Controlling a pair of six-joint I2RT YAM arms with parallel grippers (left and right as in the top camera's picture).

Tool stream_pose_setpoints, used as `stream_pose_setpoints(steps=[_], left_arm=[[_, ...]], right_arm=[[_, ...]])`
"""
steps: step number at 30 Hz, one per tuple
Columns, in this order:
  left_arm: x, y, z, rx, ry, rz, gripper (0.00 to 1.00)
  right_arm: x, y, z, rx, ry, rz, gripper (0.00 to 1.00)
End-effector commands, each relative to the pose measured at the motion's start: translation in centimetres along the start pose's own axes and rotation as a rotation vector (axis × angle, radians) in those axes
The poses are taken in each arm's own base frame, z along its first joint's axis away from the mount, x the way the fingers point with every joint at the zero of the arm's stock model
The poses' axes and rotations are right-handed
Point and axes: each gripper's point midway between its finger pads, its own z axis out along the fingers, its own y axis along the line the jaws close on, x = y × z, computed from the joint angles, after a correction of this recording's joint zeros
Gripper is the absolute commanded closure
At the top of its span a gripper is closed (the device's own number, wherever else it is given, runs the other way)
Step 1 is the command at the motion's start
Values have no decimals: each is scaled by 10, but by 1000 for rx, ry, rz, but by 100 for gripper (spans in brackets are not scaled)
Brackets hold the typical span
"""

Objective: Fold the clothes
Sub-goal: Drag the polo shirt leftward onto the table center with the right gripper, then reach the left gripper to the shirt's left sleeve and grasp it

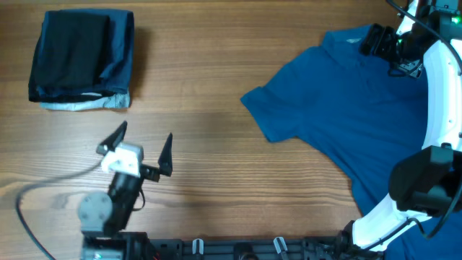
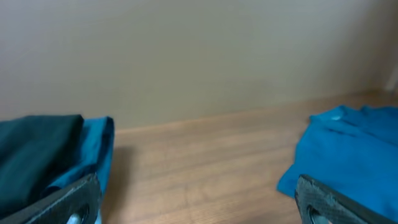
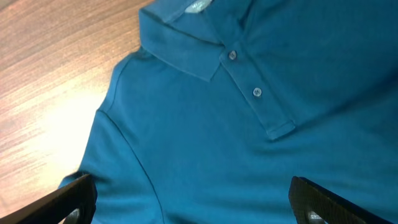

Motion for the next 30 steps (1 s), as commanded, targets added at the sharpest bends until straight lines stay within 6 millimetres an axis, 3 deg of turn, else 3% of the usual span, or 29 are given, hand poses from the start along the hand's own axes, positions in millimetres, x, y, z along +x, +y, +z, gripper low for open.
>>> stream_pose_setpoints(steps=[1,4,7,8,10,13,17,22,23,24,25,26,27,30], left_arm=[[-65,-16,25,137,80,-28,0],[-81,-21,70,214,299,-99,0],[-85,-41,120,298,460,-122,0],[-84,-56,146,343,507,-122,0],[-80,-80,179,402,548,-114,0],[-51,-129,229,499,585,-89,0],[1,-174,265,578,599,-71,0],[38,-224,270,688,620,-62,1],[50,-241,270,717,624,-53,37],[60,-255,270,739,625,-44,65],[68,-266,270,756,626,-38,80],[81,-279,271,763,627,-23,92],[88,-285,272,757,629,-13,96],[121,-293,279,682,656,39,96]], right_arm=[[-8,1,-11,0,-41,6,0],[-10,2,-11,-2,-49,6,0],[-12,2,-11,-3,-57,5,0],[-12,2,-11,-3,-57,5,0],[-12,2,-11,-3,-57,5,0],[-12,2,-11,-3,-57,5,0],[-12,2,-11,-3,-58,5,0],[-12,2,-11,-3,-58,5,0],[-12,2,-11,-3,-57,5,0],[-12,2,-11,-3,-58,5,0],[-12,2,-11,-3,-58,5,0],[-12,2,-11,-3,-58,4,0],[-12,2,-11,-3,-58,5,0],[-12,2,-11,-3,-58,5,0]])
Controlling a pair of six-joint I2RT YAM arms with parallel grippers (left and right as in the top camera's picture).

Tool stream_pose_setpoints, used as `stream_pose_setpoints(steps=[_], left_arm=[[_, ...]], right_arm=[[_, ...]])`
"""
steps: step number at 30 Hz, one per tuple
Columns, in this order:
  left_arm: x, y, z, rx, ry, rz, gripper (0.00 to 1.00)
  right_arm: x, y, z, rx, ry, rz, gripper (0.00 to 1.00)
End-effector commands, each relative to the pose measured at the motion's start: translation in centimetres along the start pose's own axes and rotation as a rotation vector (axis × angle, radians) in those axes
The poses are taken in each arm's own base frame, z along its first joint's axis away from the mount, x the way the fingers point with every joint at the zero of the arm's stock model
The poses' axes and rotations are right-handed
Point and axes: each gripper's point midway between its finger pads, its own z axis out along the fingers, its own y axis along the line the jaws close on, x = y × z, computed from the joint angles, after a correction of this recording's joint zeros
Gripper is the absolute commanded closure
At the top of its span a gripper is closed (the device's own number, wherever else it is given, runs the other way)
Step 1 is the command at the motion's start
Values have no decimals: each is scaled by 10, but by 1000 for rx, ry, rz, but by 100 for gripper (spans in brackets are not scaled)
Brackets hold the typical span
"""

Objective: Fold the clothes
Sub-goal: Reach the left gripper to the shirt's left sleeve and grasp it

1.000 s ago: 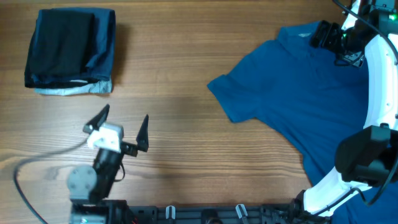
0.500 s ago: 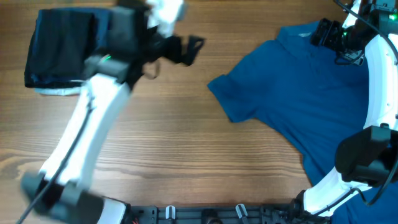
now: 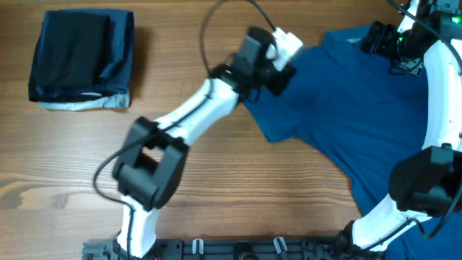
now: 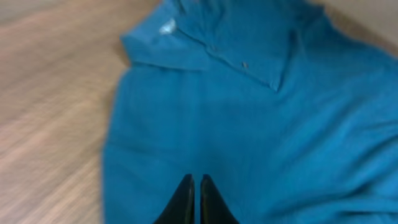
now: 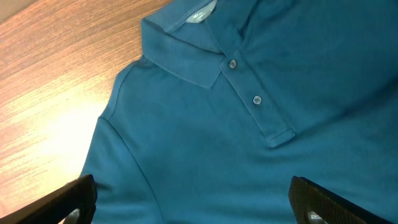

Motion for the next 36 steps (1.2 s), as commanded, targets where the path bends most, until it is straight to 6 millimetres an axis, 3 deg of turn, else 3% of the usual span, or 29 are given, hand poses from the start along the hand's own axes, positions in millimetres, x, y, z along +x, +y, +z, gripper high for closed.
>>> stream_pose_setpoints(steps=[1,4,7,18,23,29,32,34,36], left_arm=[[24,9,31,-96,44,17,96],[50,11,49,-98,95,16,96],[73,31,60,-166,136,3,96],[132,99,66,-426,257,-2,96],[184,148,41,-532,410,-80,96],[215,206,-7,-629,471,-276,96],[195,221,-27,-668,436,-268,96],[157,219,-42,-686,362,-255,96],[119,200,-54,-642,304,-239,96]], right_arm=[[-6,1,-10,-1,-33,4,0],[-6,1,-10,-1,-33,4,0],[-6,1,-10,-1,-33,4,0],[-6,1,-10,-1,-33,4,0],[-6,1,-10,-1,-33,4,0],[-6,1,-10,-1,-33,4,0],[-6,1,-10,-1,-33,4,0],[-6,1,-10,-1,-33,4,0],[-6,1,-10,-1,-33,3,0]])
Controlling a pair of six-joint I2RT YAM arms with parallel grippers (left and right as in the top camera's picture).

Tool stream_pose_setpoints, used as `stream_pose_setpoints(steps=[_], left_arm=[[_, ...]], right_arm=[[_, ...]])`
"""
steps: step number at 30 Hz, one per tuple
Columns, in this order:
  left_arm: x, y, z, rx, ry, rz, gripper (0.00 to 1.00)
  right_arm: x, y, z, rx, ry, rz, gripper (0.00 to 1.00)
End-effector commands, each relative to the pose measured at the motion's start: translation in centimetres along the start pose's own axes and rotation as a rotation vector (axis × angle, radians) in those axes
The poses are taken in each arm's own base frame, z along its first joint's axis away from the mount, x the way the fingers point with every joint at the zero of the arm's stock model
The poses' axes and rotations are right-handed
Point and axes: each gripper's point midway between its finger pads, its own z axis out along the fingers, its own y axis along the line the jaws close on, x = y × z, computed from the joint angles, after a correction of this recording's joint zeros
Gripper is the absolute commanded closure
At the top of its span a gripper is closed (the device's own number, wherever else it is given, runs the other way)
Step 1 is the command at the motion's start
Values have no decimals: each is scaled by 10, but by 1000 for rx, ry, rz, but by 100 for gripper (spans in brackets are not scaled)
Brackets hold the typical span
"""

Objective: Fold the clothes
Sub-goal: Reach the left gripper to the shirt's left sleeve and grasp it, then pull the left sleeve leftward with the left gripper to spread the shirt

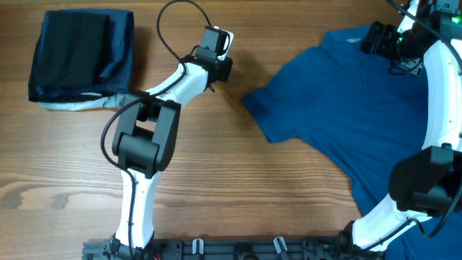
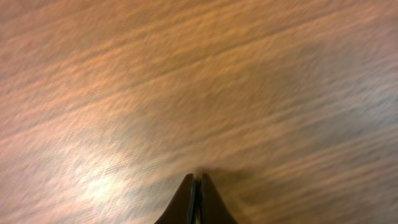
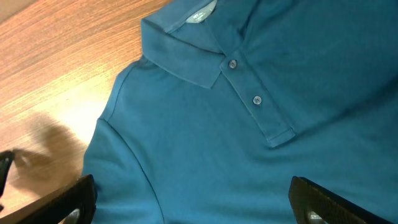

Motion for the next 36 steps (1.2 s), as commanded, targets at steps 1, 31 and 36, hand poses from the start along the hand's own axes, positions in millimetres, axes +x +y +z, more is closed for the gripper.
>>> stream_pose_setpoints(steps=[1,31,36], left_arm=[[-6,-21,-42,62,8,13,96],[43,-129,-55,576,102,297,32],[54,-140,-44,587,121,310,42]], right_arm=[[-6,1,-10,-1,-33,3,0],[-6,1,-10,-1,-33,4,0],[-6,1,-10,-1,-33,4,0]])
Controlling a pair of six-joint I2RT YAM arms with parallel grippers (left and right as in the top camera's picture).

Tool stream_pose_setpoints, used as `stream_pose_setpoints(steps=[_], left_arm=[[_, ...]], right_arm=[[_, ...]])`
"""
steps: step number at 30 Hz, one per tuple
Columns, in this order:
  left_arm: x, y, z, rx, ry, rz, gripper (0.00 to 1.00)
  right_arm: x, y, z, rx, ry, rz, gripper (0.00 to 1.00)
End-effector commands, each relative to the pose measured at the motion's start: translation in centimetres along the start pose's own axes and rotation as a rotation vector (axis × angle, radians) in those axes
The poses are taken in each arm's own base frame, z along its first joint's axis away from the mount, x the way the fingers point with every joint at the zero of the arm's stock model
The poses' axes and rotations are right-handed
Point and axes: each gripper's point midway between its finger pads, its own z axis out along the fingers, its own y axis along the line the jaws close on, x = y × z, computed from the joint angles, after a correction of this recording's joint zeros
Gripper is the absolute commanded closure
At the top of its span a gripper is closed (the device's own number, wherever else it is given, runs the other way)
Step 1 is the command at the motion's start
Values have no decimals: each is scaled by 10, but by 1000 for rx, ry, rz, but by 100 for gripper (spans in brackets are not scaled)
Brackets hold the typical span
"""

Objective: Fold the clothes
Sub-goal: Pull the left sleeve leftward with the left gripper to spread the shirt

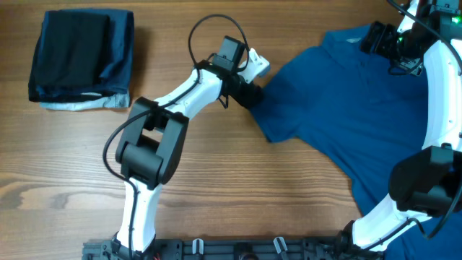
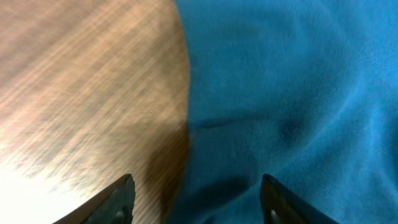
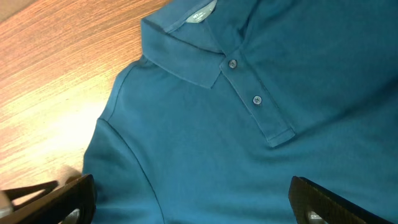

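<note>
A blue polo shirt [image 1: 346, 101] lies spread on the right half of the wooden table, collar [image 3: 180, 46] toward the far edge, two buttons showing. Its left sleeve [image 1: 263, 112] reaches toward the middle. My left gripper [image 1: 247, 95] hovers open right at that sleeve's edge; the left wrist view has the sleeve hem [image 2: 211, 124] between its spread fingers [image 2: 121, 199]. At the far right, over the collar area, my right gripper [image 1: 377, 40] stands open, its fingertips [image 3: 311, 199] wide apart above the shirt's chest.
A folded stack of dark and blue clothes [image 1: 81, 59] sits at the far left corner. Bare wood [image 1: 216, 188] fills the middle and near side. The right arm's white links [image 1: 442, 108] run along the right edge over the shirt.
My left gripper was shut over bare wood left of the shirt. It is now open at the edge of the shirt's left sleeve. The right arm and the shirt have not moved.
The left gripper first stood open near the front left of the table. Then it was shut over the shirt's shoulder, then shut over bare wood farther left, and now it is open at the sleeve edge. The right gripper stayed open over the collar throughout.
</note>
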Motion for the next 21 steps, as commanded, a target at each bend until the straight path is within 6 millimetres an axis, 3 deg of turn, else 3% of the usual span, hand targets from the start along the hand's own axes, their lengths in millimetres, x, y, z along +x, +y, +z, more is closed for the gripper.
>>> stream_pose_setpoints(steps=[1,3,5,6,7,11,14,21], left_arm=[[13,-5,17,36,31,11,46],[12,-5,17,36,28,12,56],[12,-5,17,35,28,12,74],[13,0,16,16,30,9,89],[14,7,15,-14,34,-1,95],[20,35,9,-111,48,-86,96],[29,69,-4,-177,41,-206,96],[69,126,-35,-229,83,-383,96]], right_arm=[[-6,1,-10,-1,-34,4,0],[-6,1,-10,-1,-34,4,0],[-6,1,-10,-1,-34,4,0],[-6,1,-10,-1,-34,4,0],[-6,1,-10,-1,-34,4,0],[-6,1,-10,-1,-34,4,0],[-6,1,-10,-1,-34,4,0],[-6,1,-10,-1,-34,4,0]])
